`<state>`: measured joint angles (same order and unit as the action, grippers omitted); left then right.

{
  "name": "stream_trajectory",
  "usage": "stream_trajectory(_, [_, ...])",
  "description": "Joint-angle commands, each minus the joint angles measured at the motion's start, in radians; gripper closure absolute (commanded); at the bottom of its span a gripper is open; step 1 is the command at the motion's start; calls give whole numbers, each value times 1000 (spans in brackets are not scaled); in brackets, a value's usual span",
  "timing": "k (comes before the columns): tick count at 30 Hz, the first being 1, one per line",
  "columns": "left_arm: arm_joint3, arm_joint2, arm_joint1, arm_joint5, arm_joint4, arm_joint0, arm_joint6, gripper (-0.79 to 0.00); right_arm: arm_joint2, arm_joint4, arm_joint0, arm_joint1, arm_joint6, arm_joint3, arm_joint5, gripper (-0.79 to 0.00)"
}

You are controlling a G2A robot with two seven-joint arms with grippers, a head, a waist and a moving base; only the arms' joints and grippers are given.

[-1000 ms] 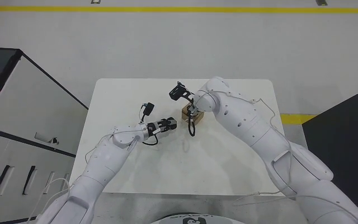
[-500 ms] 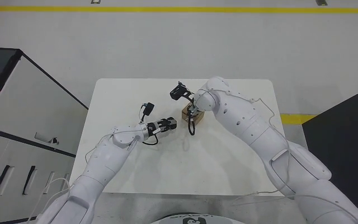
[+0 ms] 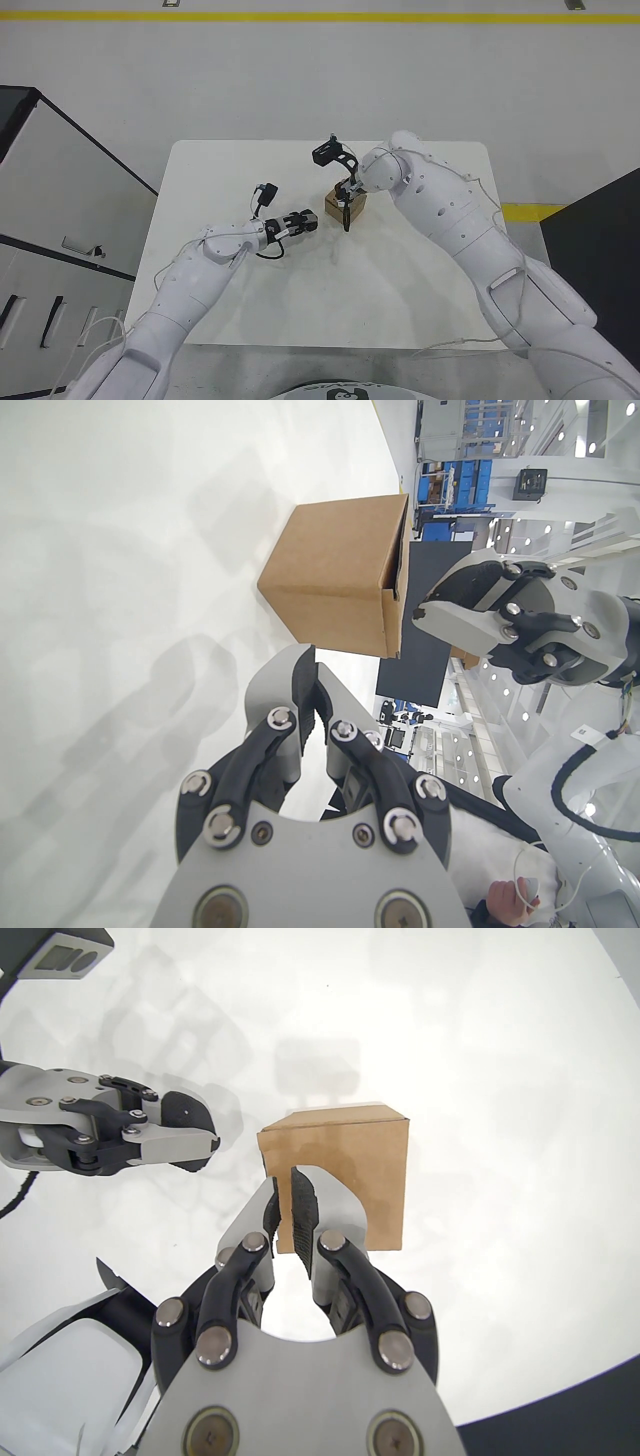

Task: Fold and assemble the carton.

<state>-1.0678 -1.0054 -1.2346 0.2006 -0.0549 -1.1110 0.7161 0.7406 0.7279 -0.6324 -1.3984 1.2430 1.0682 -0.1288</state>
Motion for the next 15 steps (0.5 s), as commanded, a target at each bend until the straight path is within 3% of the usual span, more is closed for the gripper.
stream_trajectory(1, [1, 0, 0, 0, 0, 1, 0, 0, 17, -12, -6, 5, -3, 4, 1, 0])
stream_trajectory(15, [3, -2, -2, -3, 0, 5, 7, 0, 24, -54, -24, 3, -18, -33, -6, 0])
